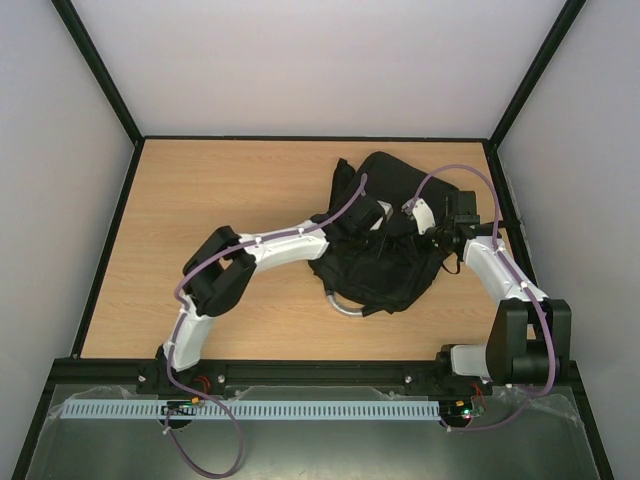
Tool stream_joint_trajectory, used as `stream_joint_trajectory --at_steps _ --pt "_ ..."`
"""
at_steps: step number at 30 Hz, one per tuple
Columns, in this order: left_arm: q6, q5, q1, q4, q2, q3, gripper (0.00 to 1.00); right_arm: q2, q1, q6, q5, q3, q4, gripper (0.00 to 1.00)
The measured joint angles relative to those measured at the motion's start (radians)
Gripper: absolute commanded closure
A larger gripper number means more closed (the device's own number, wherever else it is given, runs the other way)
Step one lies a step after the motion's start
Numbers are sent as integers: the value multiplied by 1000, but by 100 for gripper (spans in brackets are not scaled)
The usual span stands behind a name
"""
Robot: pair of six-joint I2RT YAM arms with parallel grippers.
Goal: Pack the student bag
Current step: Place the student bag at the center of the board, then pick up the stationery from the center of the board.
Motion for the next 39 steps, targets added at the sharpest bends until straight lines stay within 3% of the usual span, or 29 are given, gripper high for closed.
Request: stream_joint_trajectory --at_steps 9,16,20,23,29,34,39 --pt "23 -26 -36 -71 -303 -225 55 0 0 -4 -1 0 -4 99" --pt "-40 -228 -27 -198 -561 -497 43 0 0 -7 -2 0 -6 99" --pt "-119 -306 59 -271 -672 -658 33 0 0 -7 -3 0 -6 99" --pt "-188 -341 164 -320 -753 -772 30 0 -1 -8 -3 0 -7 99" --pt "-277 -394 365 -395 -866 -907 21 0 -1 -8 -3 1 -7 99" --pt "-354 -463 395 -443 -901 -921 11 0 -1 -7 -3 1 -7 99" --pt "-409 -510 409 -467 -905 -928 11 0 -1 -7 -3 1 -8 99"
